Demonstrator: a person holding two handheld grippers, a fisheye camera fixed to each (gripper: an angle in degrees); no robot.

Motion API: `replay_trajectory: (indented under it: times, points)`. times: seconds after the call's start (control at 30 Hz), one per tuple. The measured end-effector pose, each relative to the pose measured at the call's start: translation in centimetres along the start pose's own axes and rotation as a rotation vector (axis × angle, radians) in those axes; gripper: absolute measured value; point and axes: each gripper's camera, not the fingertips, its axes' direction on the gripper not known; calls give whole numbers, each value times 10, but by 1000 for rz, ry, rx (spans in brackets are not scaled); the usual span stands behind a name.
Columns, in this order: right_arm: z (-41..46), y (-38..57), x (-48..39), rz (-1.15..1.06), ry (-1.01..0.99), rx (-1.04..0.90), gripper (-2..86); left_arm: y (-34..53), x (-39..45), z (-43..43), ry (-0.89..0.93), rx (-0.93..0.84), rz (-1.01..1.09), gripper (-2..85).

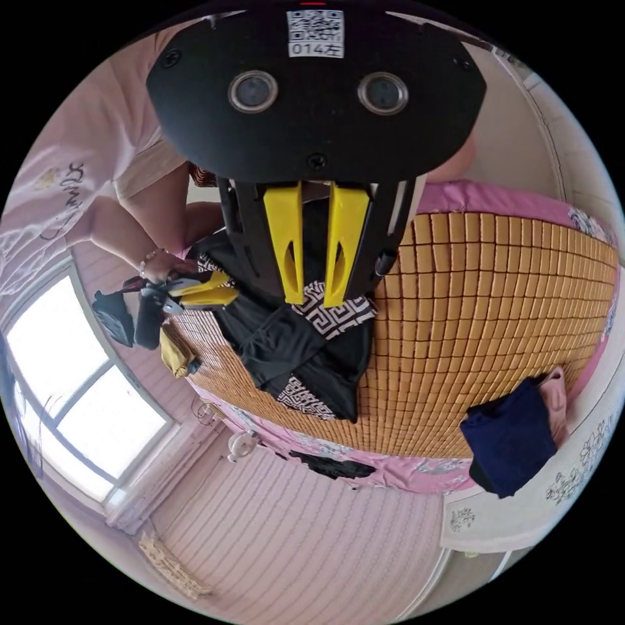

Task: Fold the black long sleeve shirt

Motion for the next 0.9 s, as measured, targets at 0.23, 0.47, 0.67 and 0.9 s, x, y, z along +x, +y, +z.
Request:
replay_trajectory:
  times: [0.23, 0.47, 0.67, 0.9]
  points:
    - [13, -7, 18, 156, 69, 10, 80, -21, -75, 6, 15, 45, -24, 66]
    - [-28, -51, 82, 230, 466, 87, 101, -87, -126, 50, -13, 62, 65, 62]
    - [-53, -99, 191, 421, 692, 110, 119, -172, -157, 124, -51, 16, 89, 78]
    - [-39, -134, 290, 575, 707, 148, 104, -232, -187, 200, -23, -26, -22, 109]
